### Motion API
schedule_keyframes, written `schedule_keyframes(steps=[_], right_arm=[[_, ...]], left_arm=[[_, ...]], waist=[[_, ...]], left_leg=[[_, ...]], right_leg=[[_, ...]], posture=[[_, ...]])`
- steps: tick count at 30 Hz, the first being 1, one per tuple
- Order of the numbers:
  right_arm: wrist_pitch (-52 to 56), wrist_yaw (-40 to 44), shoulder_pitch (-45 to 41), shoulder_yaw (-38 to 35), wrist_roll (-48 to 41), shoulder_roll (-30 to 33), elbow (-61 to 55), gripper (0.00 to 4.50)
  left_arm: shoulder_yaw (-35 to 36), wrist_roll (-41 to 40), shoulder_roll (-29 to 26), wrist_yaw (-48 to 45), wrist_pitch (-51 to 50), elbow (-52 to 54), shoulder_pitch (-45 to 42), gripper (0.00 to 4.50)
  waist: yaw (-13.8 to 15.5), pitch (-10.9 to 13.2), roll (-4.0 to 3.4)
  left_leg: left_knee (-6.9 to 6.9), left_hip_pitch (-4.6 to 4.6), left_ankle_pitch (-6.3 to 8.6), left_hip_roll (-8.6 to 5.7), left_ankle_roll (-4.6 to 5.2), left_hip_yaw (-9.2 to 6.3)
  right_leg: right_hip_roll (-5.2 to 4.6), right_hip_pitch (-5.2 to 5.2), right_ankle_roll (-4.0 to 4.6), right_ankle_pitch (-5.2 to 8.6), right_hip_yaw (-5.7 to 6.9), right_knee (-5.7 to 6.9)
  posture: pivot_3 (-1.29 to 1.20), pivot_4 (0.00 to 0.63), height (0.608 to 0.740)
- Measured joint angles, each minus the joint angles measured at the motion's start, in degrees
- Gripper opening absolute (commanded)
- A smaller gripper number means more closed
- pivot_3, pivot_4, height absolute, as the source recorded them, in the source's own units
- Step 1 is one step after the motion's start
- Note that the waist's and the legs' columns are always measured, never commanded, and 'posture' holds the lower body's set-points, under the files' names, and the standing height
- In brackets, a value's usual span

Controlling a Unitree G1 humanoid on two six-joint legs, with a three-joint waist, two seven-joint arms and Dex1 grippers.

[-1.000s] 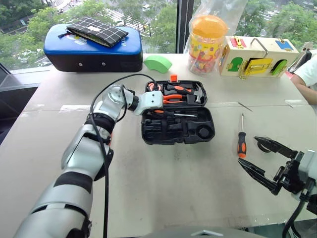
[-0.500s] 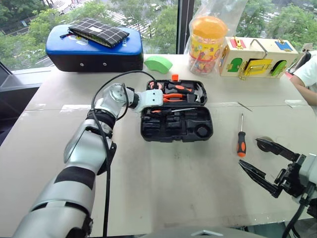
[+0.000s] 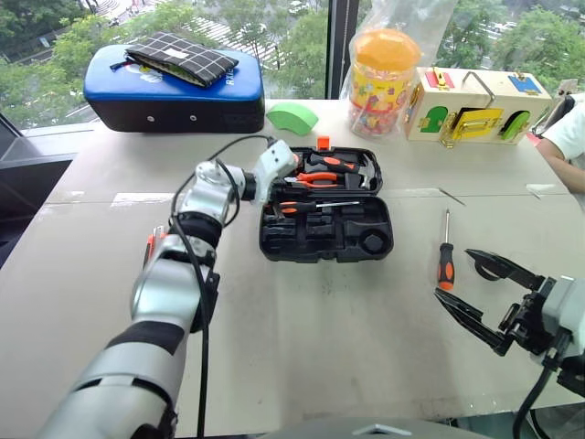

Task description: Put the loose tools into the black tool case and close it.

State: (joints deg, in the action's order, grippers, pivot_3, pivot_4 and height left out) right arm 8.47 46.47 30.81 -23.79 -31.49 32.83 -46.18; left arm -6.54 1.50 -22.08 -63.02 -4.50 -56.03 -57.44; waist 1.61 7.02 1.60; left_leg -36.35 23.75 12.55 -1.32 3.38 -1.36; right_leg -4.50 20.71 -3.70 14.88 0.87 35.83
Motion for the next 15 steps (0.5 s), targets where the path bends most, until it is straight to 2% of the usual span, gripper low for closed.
schedule_keyframes(steps=[6, 12, 15], right_arm=[[0.13, -0.67, -0.44, 0.35, 0.05, 0.3, -0.03, 3.66], [0.91, -1.39, -0.34, 0.4, 0.59, 0.71, -0.03, 3.66], [2.53, -5.28, -1.8, 0.94, 3.95, 0.43, 0.06, 3.66]], left_arm=[[-1.31, 1.29, 2.47, 8.66, -1.95, 6.77, 4.94, 0.06], [-5.7, 5.72, 1.38, 11.09, 6.57, 7.71, 6.46, 0.06], [-4.78, 5.15, 1.46, 11.85, 10.74, 6.5, 6.68, 0.06]], waist=[[0.71, -0.35, -0.04], [0.73, -0.75, -0.06], [0.74, -0.78, -0.12]], left_leg=[[-0.07, -0.09, 0.0, -0.01, -0.01, 0.05], [-0.05, -0.09, 0.01, -0.02, -0.02, 0.03], [-0.04, -0.06, 0.01, -0.01, -0.02, 0.02]], right_leg=[[-0.1, -0.08, 0.01, 0.0, -0.07, 0.02], [-0.44, -0.08, 0.04, 0.01, -0.19, 0.01], [-0.47, -0.03, 0.06, 0.02, -0.19, 0.01]], posture=[[0.0, 0.15, 0.74], [0.0, 0.15, 0.74], [0.0, 0.15, 0.74]])
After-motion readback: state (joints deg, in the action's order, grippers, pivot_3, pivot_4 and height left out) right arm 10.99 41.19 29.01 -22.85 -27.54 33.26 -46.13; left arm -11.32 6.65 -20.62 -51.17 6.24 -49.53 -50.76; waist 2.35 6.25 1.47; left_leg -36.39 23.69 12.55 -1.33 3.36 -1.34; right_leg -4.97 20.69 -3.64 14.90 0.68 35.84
